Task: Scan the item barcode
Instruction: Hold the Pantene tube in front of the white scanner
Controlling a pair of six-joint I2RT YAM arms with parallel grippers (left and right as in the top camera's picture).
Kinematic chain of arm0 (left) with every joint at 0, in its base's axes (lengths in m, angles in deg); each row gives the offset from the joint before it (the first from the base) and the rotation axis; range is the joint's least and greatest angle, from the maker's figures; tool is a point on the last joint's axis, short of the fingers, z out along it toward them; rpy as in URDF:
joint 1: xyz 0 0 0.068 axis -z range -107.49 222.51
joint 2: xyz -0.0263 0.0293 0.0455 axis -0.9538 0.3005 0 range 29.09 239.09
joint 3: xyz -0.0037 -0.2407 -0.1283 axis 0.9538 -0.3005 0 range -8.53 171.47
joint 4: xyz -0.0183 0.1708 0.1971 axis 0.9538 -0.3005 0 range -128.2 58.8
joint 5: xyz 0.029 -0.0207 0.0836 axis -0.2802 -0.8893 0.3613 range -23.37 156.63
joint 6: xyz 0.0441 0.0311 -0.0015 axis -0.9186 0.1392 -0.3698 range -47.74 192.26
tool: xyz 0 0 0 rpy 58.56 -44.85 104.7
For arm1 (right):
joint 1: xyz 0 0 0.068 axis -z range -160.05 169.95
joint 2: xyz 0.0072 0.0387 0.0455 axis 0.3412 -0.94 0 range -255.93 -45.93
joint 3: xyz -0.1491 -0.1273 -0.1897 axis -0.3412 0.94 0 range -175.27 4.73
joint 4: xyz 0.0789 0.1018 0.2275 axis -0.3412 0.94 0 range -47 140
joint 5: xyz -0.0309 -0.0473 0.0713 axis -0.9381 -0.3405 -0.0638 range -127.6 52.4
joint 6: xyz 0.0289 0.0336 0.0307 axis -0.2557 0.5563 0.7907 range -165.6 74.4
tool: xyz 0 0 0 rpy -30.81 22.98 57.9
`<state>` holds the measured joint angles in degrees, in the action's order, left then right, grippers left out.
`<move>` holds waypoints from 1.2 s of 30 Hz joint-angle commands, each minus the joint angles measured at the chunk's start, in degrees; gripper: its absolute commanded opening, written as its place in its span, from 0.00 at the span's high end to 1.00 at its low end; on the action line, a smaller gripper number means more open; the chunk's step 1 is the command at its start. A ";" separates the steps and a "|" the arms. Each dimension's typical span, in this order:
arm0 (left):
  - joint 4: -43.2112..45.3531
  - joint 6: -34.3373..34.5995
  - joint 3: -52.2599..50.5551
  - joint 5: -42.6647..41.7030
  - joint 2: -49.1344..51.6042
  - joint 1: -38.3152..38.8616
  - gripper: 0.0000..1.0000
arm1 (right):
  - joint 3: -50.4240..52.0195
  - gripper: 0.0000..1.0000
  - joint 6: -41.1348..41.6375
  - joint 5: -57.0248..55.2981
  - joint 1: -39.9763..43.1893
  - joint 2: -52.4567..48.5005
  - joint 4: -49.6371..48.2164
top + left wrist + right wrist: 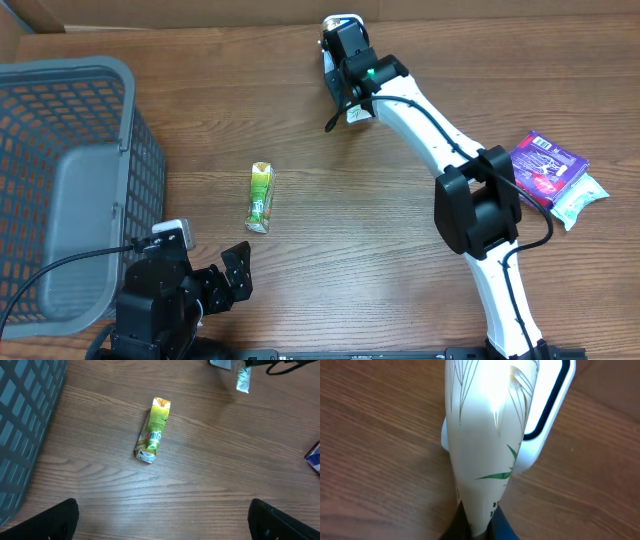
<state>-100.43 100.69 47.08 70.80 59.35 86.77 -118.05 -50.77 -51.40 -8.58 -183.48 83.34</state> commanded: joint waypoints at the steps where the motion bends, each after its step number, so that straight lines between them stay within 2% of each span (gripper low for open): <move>1: 0.04 -0.09 -0.04 0.72 -0.33 0.02 0.00 | -1.40 0.97 -1.33 -3.13 0.35 1.99 -2.16; 24: 0.04 -0.11 -0.04 0.72 -0.33 0.02 0.00 | -3.19 0.97 -1.22 -4.76 0.42 2.01 -1.29; 27: 0.04 -0.11 -0.04 0.72 -0.33 0.02 0.00 | -6.14 0.97 -0.79 -4.55 0.11 2.25 3.69; 29: 0.04 -0.11 -0.04 0.72 -0.33 0.02 0.00 | -13.05 0.97 -0.61 1.03 -0.11 2.56 14.03; 36: 0.04 -0.11 -0.04 0.72 -0.33 0.02 0.00 | -30.01 0.97 3.93 14.69 1.92 2.56 34.62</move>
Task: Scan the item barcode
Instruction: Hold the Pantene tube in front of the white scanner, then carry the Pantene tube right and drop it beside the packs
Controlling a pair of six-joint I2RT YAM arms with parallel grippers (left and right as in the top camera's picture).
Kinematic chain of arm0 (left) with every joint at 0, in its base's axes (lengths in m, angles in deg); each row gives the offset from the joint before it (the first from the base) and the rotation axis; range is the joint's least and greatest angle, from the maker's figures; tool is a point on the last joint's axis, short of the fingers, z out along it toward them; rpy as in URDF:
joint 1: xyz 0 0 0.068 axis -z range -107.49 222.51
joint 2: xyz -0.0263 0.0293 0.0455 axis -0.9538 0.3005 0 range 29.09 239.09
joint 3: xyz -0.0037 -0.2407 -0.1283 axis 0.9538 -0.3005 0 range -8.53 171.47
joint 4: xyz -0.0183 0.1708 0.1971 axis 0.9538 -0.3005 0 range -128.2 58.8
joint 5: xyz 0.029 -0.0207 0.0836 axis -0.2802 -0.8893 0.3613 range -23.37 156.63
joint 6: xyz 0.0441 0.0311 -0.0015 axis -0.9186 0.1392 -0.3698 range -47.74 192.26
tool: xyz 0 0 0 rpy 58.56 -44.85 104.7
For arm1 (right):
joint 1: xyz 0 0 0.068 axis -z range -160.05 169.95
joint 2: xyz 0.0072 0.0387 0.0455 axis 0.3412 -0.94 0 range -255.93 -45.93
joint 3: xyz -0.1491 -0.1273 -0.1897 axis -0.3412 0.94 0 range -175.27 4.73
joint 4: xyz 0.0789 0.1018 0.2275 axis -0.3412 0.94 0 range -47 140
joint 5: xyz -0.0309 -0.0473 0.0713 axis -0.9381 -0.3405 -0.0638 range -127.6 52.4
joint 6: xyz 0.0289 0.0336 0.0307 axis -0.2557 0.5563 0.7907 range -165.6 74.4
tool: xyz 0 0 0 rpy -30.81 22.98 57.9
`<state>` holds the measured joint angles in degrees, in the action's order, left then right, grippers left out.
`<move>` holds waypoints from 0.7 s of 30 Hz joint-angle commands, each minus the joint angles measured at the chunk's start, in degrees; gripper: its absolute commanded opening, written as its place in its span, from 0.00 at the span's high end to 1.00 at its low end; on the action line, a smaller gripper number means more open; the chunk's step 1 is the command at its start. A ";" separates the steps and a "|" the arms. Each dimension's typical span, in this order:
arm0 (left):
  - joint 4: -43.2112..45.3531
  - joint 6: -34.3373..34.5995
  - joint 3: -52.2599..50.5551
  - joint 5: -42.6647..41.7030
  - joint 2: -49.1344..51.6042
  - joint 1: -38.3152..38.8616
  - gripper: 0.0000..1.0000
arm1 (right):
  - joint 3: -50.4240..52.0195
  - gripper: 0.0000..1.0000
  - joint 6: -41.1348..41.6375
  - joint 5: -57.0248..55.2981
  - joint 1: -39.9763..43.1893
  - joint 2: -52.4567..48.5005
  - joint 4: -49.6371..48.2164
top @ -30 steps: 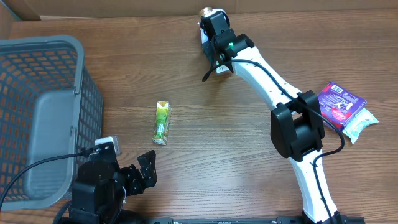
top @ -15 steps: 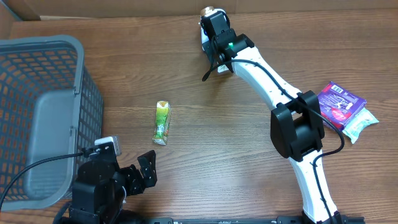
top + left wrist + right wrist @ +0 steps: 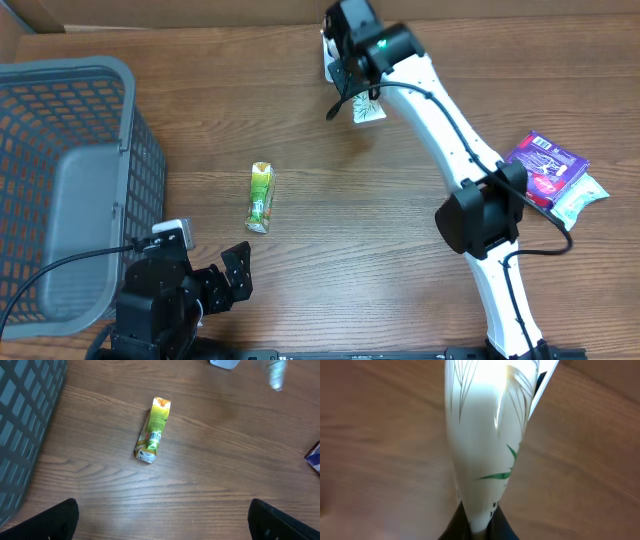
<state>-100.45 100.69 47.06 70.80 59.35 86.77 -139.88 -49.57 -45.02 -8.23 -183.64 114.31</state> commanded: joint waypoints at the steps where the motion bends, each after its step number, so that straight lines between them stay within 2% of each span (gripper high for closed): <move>1: 0.07 -0.09 -0.02 0.72 -0.33 0.02 0.01 | -10.95 0.96 2.82 10.91 2.16 2.71 6.84; 8: 0.07 -0.11 -0.02 0.72 -0.33 0.02 0.00 | -29.62 0.96 10.19 18.82 6.97 2.93 25.59; 9: 0.07 -0.11 -0.02 0.72 -0.33 0.02 0.00 | -32.20 0.97 11.50 20.76 8.11 3.21 25.79; 12: 0.07 -0.11 -0.02 0.72 -0.33 0.02 0.00 | -32.48 0.96 12.17 27.82 10.69 6.62 25.75; 14: 0.07 -0.11 -0.02 0.72 -0.33 0.02 0.00 | -32.33 0.97 14.10 28.74 12.39 8.87 25.77; 19: 0.07 -0.09 -0.02 0.72 -0.33 0.02 0.00 | -29.81 0.97 15.13 27.32 14.93 14.95 25.77; 21: 0.07 -0.09 -0.02 0.72 -0.33 0.02 0.00 | -26.23 0.97 16.28 22.40 15.52 18.53 25.77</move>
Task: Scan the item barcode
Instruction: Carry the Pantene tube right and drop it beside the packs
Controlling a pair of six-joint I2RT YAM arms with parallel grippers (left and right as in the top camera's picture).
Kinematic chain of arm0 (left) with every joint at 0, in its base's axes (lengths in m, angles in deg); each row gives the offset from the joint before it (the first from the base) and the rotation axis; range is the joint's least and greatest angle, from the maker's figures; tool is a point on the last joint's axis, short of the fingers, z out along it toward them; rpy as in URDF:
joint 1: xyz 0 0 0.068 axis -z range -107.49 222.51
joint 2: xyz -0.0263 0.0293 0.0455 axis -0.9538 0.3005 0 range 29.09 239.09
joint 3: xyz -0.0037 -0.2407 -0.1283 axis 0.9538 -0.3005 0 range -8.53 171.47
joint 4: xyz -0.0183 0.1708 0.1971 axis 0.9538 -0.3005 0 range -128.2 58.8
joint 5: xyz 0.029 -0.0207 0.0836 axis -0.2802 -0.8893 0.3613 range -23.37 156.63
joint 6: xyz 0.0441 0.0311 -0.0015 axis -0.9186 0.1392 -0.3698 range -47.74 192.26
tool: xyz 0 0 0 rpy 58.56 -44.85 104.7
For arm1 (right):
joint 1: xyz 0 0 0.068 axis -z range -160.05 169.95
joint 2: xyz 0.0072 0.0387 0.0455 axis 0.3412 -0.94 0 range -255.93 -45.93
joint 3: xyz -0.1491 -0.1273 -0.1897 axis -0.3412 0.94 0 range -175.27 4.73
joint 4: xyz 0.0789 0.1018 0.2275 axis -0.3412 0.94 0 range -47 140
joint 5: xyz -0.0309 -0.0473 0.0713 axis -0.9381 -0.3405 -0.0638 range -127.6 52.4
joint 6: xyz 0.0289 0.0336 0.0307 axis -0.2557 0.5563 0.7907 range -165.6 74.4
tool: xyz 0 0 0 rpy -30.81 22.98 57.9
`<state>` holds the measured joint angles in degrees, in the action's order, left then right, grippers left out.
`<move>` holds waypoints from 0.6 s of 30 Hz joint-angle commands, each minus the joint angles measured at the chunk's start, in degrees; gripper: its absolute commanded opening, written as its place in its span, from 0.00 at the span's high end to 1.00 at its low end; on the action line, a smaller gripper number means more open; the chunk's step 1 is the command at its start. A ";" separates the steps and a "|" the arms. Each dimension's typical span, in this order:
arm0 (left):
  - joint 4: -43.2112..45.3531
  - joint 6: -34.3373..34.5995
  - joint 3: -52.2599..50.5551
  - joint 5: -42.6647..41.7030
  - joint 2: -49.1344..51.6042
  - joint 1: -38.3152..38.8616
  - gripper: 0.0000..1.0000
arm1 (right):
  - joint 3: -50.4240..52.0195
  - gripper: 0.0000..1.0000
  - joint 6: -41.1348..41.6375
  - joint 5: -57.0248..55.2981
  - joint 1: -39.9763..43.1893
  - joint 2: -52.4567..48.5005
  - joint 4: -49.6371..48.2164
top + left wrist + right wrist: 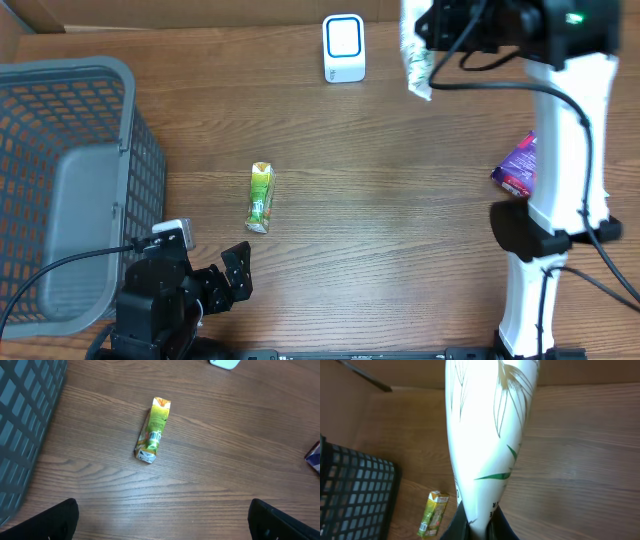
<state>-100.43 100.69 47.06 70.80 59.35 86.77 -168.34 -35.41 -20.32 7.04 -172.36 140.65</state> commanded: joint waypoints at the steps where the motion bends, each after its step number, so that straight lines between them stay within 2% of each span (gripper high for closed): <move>1: 0.04 -0.11 -0.02 0.72 -0.33 0.02 0.00 | 4.90 0.97 3.34 -6.12 0.55 9.38 -0.57; 4: 0.04 -0.09 -0.02 0.72 -0.33 0.02 0.00 | 15.37 0.97 6.40 -15.10 1.92 16.33 -0.57; 10: 0.04 -0.11 -0.02 0.72 -0.33 0.02 0.01 | 38.32 0.96 11.91 -22.40 6.78 26.60 -0.59; 15: 0.04 -0.11 -0.02 0.72 -0.33 0.02 0.00 | 53.22 0.96 18.53 -27.67 11.34 28.06 -1.92; 18: 0.04 -0.11 -0.02 0.72 -0.33 0.02 0.00 | 63.10 0.96 20.04 -27.56 14.03 28.06 -7.96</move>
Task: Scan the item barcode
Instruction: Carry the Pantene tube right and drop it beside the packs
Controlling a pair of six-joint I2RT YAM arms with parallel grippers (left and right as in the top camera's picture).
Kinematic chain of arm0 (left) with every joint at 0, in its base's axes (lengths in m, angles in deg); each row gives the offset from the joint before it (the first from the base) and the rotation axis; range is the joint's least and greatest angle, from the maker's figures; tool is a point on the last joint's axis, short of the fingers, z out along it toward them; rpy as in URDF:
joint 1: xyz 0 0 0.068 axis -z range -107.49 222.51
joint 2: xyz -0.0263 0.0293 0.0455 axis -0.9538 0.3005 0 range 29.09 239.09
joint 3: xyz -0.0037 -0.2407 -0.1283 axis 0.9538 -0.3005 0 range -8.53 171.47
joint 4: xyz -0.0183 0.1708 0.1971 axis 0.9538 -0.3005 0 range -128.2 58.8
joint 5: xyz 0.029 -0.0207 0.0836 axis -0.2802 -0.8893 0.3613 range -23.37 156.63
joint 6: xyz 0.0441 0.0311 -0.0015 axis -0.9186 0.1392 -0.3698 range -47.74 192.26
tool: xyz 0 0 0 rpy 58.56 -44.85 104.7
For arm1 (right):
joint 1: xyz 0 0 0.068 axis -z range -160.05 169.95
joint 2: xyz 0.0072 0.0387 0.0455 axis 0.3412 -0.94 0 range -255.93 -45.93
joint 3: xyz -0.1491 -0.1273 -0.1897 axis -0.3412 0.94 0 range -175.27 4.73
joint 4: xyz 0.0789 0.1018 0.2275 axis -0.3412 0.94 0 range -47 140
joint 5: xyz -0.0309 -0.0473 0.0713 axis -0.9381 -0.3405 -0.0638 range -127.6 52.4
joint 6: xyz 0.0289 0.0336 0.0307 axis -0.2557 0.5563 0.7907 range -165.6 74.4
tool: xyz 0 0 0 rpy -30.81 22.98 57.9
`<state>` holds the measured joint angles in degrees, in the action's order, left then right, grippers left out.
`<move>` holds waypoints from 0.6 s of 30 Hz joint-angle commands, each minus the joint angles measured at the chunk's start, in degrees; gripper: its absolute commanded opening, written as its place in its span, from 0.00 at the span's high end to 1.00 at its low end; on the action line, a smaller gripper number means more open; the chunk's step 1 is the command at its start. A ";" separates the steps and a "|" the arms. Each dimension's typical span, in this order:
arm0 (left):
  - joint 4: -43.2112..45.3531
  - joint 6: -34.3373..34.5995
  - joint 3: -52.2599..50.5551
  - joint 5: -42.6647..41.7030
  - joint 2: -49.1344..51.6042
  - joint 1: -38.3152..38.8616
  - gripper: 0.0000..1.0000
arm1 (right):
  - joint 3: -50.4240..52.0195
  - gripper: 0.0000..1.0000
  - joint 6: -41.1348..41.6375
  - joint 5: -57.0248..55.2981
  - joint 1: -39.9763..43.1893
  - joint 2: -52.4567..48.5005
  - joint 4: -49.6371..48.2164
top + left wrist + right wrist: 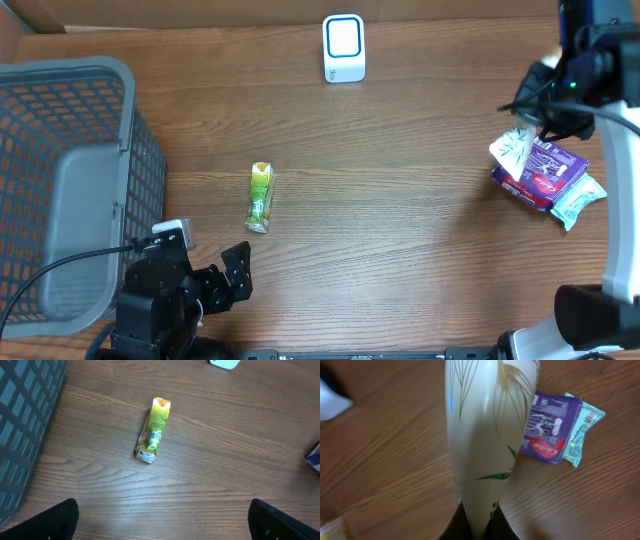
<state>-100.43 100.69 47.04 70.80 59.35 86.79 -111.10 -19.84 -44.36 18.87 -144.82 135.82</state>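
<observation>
My right gripper [479, 527] is shut on a white packet with green leaf print [485, 435], held in the air at the table's right side; overhead the white packet [514, 147] hangs just left of a purple packet [545, 170]. The white barcode scanner [343, 47] stands at the far middle of the table. A green-yellow carton [260, 197] lies left of centre, and the same carton [153, 430] shows in the left wrist view. My left gripper [162, 520] rests open at the near left, nothing between its fingers.
A grey mesh basket [60, 190] fills the left side. A purple packet [547, 427] and a mint-green packet [582, 427] lie together at the right edge. Cardboard walls border the far edge of the table.
My right gripper, still holding the white packet, has moved from the far right of the scanner down to the right side beside the purple packet. The left arm is unchanged.
My right gripper held the white packet right against the scanner at the far middle. Then it was slightly off the scanner, then up and to the right of it. Now it holds the packet by the purple packet at the right. The left gripper stayed open and still.
</observation>
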 commanded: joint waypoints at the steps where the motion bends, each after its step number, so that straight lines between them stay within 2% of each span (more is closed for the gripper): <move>1: 0.04 -0.09 0.00 0.72 -0.33 0.00 0.00 | 8.59 0.96 4.76 -3.43 2.84 0.52 -5.18; 5: 0.04 -0.11 0.00 0.72 -0.33 0.00 0.00 | 20.02 0.96 5.29 -0.87 5.33 0.52 -14.32; 10: 0.04 -0.09 0.00 0.72 -0.33 0.00 0.00 | 29.66 0.96 12.26 -1.36 9.40 0.52 -21.53; 15: 0.04 -0.11 0.00 0.72 -0.33 0.00 0.00 | 33.53 0.96 17.66 -1.36 15.32 0.52 -23.08; 18: 0.04 -0.09 0.00 0.72 -0.33 0.00 0.00 | 34.86 0.96 17.77 -1.38 18.58 0.52 -23.19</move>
<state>-100.43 100.69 47.01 70.80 59.35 86.77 -77.02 -5.13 -44.93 34.63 -145.54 113.00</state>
